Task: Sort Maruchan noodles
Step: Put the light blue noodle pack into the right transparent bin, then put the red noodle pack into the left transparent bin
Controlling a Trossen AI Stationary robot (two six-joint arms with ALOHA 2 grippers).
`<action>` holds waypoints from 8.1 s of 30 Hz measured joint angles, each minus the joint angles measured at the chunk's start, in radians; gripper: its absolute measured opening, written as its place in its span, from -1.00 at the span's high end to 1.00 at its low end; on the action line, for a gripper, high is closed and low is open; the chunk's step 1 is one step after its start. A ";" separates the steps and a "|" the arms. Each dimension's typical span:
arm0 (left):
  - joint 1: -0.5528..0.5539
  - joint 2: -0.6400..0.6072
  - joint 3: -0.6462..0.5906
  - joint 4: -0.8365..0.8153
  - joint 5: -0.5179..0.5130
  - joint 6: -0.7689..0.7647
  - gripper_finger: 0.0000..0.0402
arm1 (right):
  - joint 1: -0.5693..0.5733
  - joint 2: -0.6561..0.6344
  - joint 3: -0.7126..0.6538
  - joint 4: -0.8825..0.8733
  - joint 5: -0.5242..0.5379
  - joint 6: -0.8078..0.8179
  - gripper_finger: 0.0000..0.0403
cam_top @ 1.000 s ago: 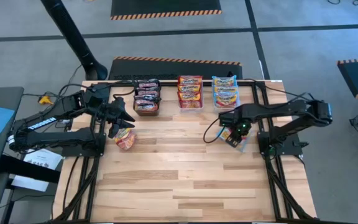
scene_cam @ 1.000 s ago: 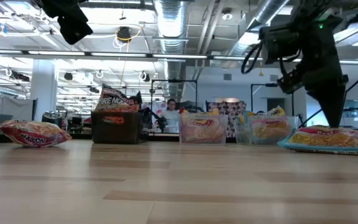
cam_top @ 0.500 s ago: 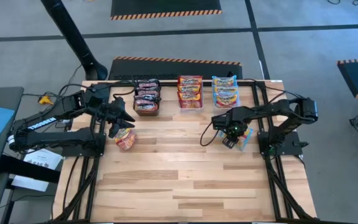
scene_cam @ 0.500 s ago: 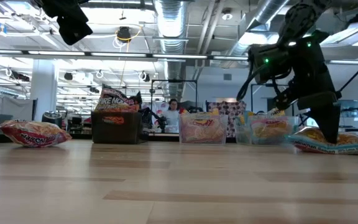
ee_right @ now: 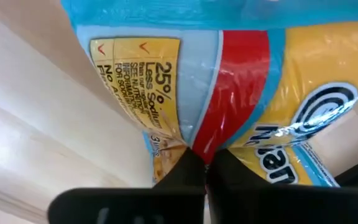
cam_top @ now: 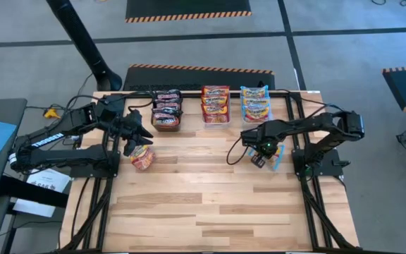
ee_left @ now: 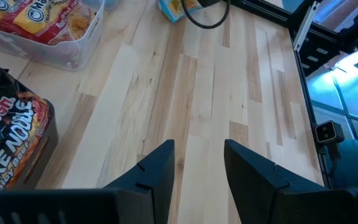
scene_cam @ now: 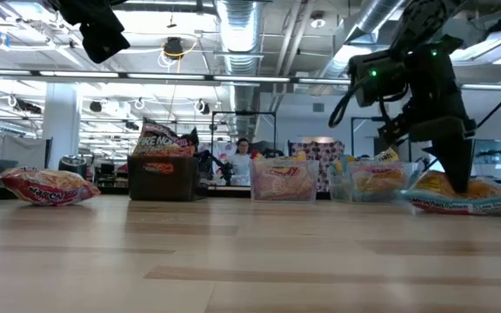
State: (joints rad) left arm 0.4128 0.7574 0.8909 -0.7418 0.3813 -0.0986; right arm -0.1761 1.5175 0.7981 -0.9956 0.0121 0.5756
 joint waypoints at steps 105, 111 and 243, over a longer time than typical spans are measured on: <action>0.000 0.000 0.000 -0.001 -0.003 -0.038 0.38 | -0.299 0.166 0.588 -0.305 0.188 -0.566 0.40; 0.000 0.000 0.000 -0.001 -0.003 -0.037 0.38 | -0.374 0.166 0.588 -0.253 0.101 -0.595 0.40; -0.093 0.185 0.073 -0.392 -0.144 -0.350 0.15 | 0.001 0.019 0.736 -0.236 0.169 -0.130 0.47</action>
State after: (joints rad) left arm 0.3197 0.9424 0.9642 -1.1338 0.2371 -0.4485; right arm -0.1748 1.5369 1.5344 -1.2312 0.1814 0.4454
